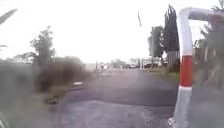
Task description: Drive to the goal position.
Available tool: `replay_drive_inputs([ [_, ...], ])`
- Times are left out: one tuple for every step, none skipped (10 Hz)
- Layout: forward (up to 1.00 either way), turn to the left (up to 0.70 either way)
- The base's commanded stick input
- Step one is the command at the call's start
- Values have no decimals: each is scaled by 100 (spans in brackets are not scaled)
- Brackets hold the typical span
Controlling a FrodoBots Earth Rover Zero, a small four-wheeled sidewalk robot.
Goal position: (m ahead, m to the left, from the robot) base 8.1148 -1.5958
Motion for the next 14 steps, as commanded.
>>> replay_drive_inputs([
  [45, -27],
  [45, -27],
  [45, -27],
  [45, -27],
  [45, -27],
  [45, -27],
  [45, -27],
  [45, -27],
  [45, -27],
  [45, -27],
  [45, -27],
  [45, -27],
  [45, -27],
  [70, -14],
])
